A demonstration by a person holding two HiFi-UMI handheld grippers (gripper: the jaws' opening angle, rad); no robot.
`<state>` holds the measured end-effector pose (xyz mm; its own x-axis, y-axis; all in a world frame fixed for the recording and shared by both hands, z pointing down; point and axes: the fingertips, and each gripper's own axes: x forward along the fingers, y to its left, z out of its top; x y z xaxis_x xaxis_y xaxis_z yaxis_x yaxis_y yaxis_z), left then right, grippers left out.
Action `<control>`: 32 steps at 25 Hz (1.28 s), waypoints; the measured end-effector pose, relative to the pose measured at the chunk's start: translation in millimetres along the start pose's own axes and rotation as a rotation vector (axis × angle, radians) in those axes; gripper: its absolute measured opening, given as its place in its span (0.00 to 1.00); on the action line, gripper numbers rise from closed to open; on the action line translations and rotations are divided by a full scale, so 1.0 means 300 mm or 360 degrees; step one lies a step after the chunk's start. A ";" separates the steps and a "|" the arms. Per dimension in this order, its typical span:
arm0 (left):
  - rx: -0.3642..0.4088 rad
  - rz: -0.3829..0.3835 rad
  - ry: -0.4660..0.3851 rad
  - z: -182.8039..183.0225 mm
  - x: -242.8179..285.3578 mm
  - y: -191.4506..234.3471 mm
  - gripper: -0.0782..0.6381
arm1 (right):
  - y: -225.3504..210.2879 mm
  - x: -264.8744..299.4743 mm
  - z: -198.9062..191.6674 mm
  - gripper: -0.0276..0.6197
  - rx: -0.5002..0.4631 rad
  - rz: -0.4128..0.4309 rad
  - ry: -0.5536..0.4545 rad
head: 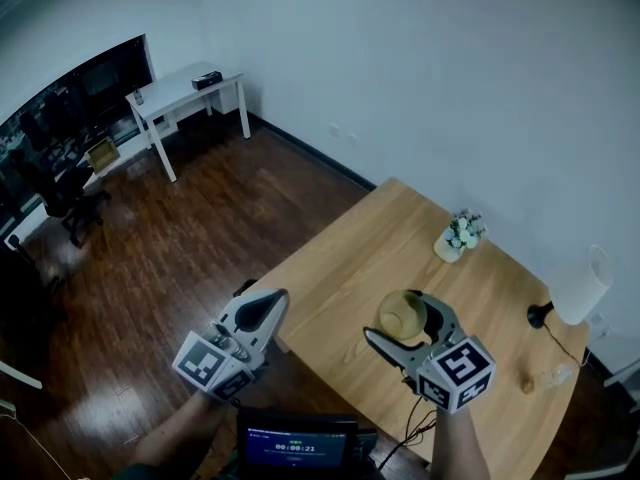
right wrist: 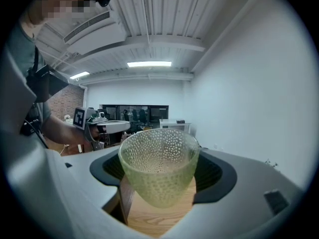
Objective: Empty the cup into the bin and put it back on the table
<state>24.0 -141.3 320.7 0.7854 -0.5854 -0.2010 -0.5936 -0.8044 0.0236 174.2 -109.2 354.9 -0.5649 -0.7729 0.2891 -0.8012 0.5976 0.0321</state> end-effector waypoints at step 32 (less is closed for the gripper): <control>0.0102 0.0462 -0.0066 0.141 -0.516 0.606 0.10 | 0.488 0.742 0.262 0.66 -0.0173 0.0479 0.0034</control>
<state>-213.0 -192.7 314.6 0.5744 -0.7843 -0.2345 -0.8031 -0.5954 0.0239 -84.3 -210.6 348.7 -0.7680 -0.5542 0.3211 -0.5725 0.8187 0.0438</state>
